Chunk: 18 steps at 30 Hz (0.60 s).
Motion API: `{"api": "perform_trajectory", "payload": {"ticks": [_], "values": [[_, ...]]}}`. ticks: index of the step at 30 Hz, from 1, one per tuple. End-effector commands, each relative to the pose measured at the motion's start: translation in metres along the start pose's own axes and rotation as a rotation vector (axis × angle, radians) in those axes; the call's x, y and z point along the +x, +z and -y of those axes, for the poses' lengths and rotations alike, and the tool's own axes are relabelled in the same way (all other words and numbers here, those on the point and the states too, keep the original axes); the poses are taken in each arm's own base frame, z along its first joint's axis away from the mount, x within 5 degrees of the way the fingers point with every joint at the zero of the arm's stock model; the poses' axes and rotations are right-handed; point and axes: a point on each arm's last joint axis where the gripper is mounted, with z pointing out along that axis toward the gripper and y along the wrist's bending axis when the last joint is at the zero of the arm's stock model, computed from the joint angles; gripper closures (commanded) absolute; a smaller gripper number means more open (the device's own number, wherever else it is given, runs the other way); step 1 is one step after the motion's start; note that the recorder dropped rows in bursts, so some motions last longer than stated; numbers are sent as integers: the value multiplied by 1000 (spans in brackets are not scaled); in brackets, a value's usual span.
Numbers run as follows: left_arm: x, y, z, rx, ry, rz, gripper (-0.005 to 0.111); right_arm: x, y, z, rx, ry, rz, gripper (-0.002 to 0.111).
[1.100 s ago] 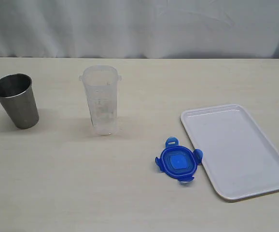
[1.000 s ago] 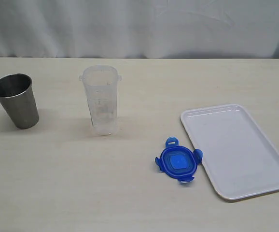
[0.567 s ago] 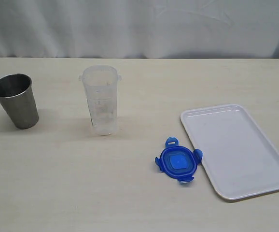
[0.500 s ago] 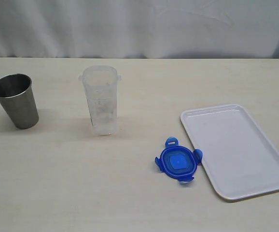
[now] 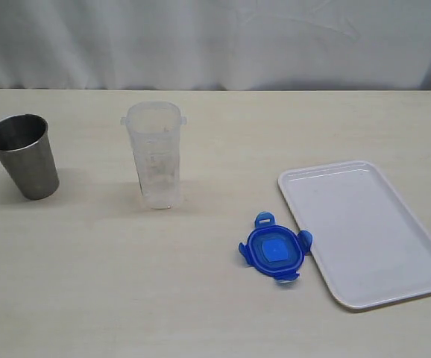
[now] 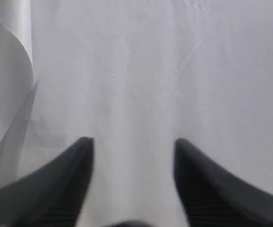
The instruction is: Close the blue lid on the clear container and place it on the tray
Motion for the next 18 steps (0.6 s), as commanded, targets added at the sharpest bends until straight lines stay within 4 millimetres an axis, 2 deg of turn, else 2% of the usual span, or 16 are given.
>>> {"api": "perform_trajectory", "payload": {"ticks": [1,3,5,7,11,14,18], "values": [[14,37,0,18,23,-111,3,1,0,0,-1,4,2,104],[18,49,-1,17,11,-113,2,1,0,0,-1,4,2,104],[15,56,-1,24,1,-34,2,1,0,0,-1,4,2,104],[22,62,-2,19,-34,-85,2,1,0,0,-1,4,2,104],[64,71,-12,-82,-24,-397,2,1,0,0,-1,4,2,104],[83,77,-19,-155,-28,-437,2,1,0,0,-1,4,2,104],[108,81,-18,-112,12,-517,2,1,0,0,-1,4,2,104]]}}
